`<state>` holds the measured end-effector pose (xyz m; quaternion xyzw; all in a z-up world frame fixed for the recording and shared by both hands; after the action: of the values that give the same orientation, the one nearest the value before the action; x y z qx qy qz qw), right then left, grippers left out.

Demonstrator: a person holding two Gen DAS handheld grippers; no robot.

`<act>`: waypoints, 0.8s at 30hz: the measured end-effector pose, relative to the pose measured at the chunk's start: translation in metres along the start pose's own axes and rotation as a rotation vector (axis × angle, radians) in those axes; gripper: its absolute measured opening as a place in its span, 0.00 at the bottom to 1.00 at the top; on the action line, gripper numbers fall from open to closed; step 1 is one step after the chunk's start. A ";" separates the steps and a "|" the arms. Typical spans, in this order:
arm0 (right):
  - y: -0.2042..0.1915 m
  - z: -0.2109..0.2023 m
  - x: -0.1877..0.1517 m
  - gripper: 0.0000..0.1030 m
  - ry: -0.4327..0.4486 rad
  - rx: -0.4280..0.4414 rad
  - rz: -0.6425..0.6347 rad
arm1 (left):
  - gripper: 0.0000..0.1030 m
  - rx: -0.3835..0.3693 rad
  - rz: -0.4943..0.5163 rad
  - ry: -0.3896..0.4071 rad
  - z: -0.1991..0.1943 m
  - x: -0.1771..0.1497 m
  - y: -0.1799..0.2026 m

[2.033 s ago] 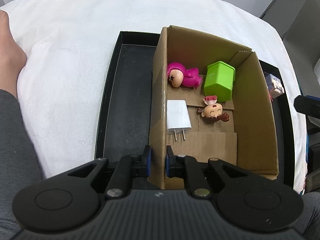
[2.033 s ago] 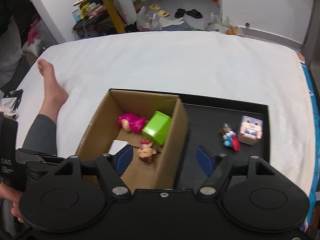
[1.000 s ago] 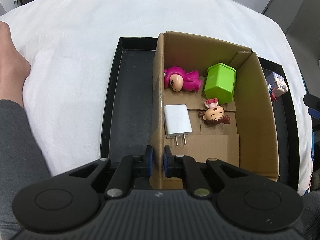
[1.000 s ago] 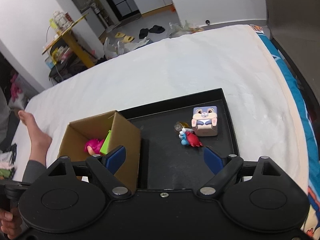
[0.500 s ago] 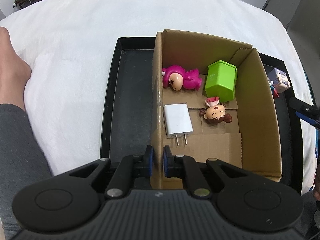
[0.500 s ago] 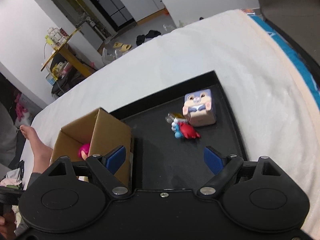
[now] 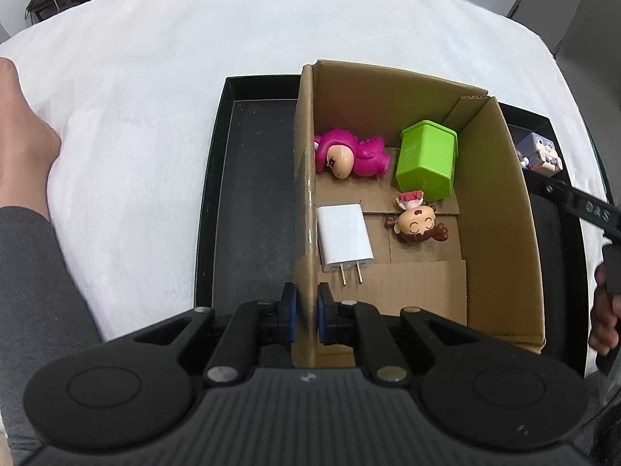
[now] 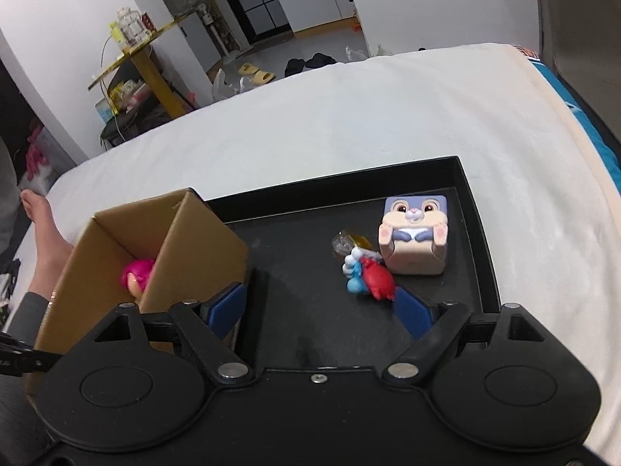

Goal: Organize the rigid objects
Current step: 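Move the right gripper to the red-blue figure and close on it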

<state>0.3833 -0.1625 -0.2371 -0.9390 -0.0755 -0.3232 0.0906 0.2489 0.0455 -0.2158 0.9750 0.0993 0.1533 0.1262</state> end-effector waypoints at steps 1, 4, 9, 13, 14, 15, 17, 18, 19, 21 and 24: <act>-0.001 0.002 0.001 0.76 -0.001 0.005 -0.004 | 0.09 0.001 0.004 0.001 0.000 0.000 0.000; -0.004 0.005 0.005 0.72 -0.001 0.009 -0.030 | 0.09 0.001 0.013 0.004 -0.001 0.000 0.000; -0.006 0.011 0.004 0.64 0.005 -0.007 -0.085 | 0.09 0.005 0.017 0.003 -0.002 0.002 0.001; -0.007 0.014 0.005 0.63 0.011 -0.012 -0.113 | 0.09 0.007 0.020 0.000 -0.001 0.002 0.001; -0.007 0.015 0.005 0.63 0.012 -0.014 -0.119 | 0.09 0.006 0.018 -0.001 -0.001 0.002 0.001; -0.008 0.015 0.005 0.63 0.013 -0.018 -0.125 | 0.09 0.005 0.019 -0.001 -0.001 0.002 0.001; -0.010 0.016 0.004 0.63 0.016 -0.030 -0.144 | 0.09 0.003 0.021 -0.003 -0.001 0.002 0.001; -0.010 0.017 0.002 0.61 0.016 -0.034 -0.150 | 0.09 0.003 0.022 -0.003 -0.001 0.003 0.001; -0.010 0.017 0.002 0.59 0.017 -0.042 -0.156 | 0.09 0.004 0.023 -0.004 -0.001 0.003 0.001; -0.009 0.023 0.002 0.45 0.002 -0.059 -0.157 | 0.09 0.004 0.024 -0.005 -0.001 0.003 0.001; -0.003 0.029 0.001 0.31 -0.012 -0.085 -0.145 | 0.09 0.002 0.022 -0.001 -0.003 0.004 0.002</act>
<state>0.4010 -0.1529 -0.2583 -0.9359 -0.1302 -0.3261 0.0265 0.2522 0.0453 -0.2116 0.9763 0.0887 0.1539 0.1236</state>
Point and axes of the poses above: each gripper's, at about its wrist camera, not at the fingertips, and z roughly the way its jaws point, y to its right, x to its top, the point moved 8 cm from there along z, roughly the way its jaws point, and after that the axes turned 15 degrees about -x, right-handed, at the moved point
